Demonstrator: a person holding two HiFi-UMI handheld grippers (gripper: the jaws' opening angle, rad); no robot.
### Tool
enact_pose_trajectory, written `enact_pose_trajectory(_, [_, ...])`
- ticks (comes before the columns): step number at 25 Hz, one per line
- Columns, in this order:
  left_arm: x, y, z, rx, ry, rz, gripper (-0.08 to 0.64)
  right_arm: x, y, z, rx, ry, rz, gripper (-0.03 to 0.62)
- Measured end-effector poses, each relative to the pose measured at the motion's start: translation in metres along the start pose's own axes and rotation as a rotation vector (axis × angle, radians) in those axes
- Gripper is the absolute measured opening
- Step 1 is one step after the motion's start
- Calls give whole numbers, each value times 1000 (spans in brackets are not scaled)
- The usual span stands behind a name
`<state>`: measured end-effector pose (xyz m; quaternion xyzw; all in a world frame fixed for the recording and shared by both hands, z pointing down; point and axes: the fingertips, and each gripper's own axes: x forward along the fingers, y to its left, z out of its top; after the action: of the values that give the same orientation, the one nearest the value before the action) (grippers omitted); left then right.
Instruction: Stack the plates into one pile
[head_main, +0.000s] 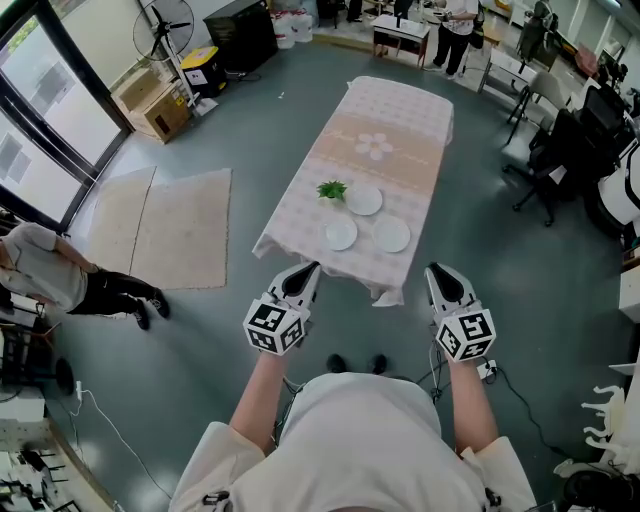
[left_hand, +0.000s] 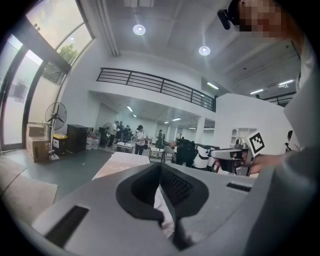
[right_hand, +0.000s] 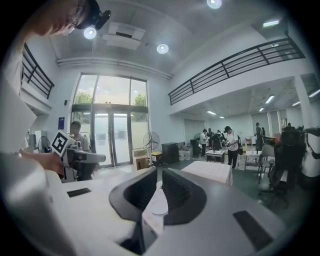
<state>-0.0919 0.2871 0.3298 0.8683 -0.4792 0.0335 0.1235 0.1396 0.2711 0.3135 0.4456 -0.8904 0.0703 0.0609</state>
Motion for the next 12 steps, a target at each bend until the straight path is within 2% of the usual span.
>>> enact_pose_trajectory(4, [0,1,-2,-12,-6,-13,9,1,1,-2,5,-1,-1,65])
enact_pose_trajectory(6, [1,2,-4,-19,-4,-20,16,1,1,-3,12,2,-7,135])
enact_pose_trajectory(8, [1,3,-7,-31,6,-30,117,2,1,-5,18,5,-14,137])
enact_pose_trajectory(12, [0,6,-10,-40,10,-34,141,4,1,-6,17,5,-20,141])
